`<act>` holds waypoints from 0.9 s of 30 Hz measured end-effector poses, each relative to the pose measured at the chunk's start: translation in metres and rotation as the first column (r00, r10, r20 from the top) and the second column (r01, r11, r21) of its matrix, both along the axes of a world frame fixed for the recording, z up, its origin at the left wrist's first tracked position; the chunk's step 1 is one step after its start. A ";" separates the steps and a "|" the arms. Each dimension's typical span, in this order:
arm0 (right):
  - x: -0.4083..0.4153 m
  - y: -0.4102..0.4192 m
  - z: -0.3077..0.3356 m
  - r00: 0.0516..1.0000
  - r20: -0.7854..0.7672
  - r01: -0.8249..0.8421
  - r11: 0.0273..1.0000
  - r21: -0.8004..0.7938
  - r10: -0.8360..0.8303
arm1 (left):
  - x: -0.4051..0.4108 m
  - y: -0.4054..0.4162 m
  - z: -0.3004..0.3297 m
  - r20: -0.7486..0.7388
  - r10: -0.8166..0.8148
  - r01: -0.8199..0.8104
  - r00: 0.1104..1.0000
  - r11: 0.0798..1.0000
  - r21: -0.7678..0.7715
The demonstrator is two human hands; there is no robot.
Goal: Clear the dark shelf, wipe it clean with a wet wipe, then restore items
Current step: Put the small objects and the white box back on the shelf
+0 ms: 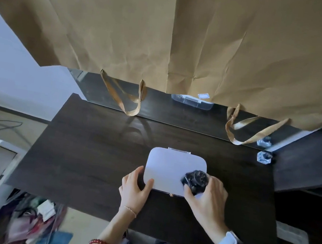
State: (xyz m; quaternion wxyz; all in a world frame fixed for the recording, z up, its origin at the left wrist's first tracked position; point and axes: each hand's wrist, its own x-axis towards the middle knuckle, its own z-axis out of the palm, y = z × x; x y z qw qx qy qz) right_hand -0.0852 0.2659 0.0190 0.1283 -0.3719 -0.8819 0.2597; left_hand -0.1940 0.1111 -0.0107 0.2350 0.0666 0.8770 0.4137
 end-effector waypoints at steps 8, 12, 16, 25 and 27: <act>-0.124 -0.046 0.014 0.963 -0.154 -0.241 0.965 -0.106 0.223 | -0.112 -0.063 0.002 -0.177 0.115 -0.137 0.977 0.984 -0.118; -0.202 -0.094 -0.001 0.935 -0.118 -0.351 0.918 -0.183 0.334 | -0.185 -0.114 0.001 -0.259 0.080 -0.144 0.963 0.960 -0.239; -0.286 -0.138 -0.017 0.896 -0.061 -0.442 0.867 -0.232 0.440 | -0.250 -0.166 -0.010 -0.260 -0.044 -0.071 0.965 0.907 -0.416; -0.396 -0.180 -0.036 0.842 0.066 -0.511 0.829 -0.227 0.536 | -0.276 -0.199 -0.041 -0.167 -0.228 0.118 0.959 0.861 -0.495; -0.408 -0.182 -0.035 0.847 0.086 -0.495 0.836 -0.235 0.525 | -0.276 -0.199 -0.041 -0.156 -0.229 0.129 0.961 0.869 -0.478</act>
